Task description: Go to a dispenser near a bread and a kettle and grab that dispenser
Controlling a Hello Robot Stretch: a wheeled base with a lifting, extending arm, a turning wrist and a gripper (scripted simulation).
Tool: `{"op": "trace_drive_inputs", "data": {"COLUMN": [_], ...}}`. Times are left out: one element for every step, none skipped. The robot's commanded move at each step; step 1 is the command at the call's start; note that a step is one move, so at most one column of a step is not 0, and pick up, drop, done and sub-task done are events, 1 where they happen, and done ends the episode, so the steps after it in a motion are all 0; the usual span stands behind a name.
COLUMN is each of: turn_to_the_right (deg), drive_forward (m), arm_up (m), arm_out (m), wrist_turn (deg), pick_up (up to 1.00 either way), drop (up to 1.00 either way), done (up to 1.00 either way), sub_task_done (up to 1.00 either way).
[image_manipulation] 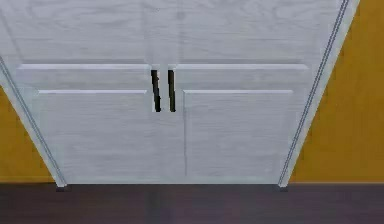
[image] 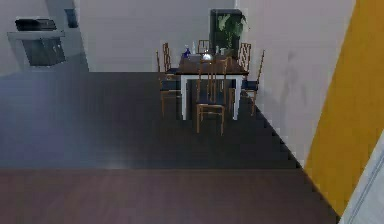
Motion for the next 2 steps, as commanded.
{"op": "trace_drive_inputs", "data": {"turn_to_the_right": [-15.0,-3.0], "drive_forward": [0.0,0.0], "arm_up": [0.0,0.0], "arm_out": [0.0,0.0], "wrist_turn": [0.0,0.0], "pick_up": [0.0,0.0], "drop": [0.0,0.0], "done": [0.0,0.0], "sub_task_done": [0.0,0.0]}}
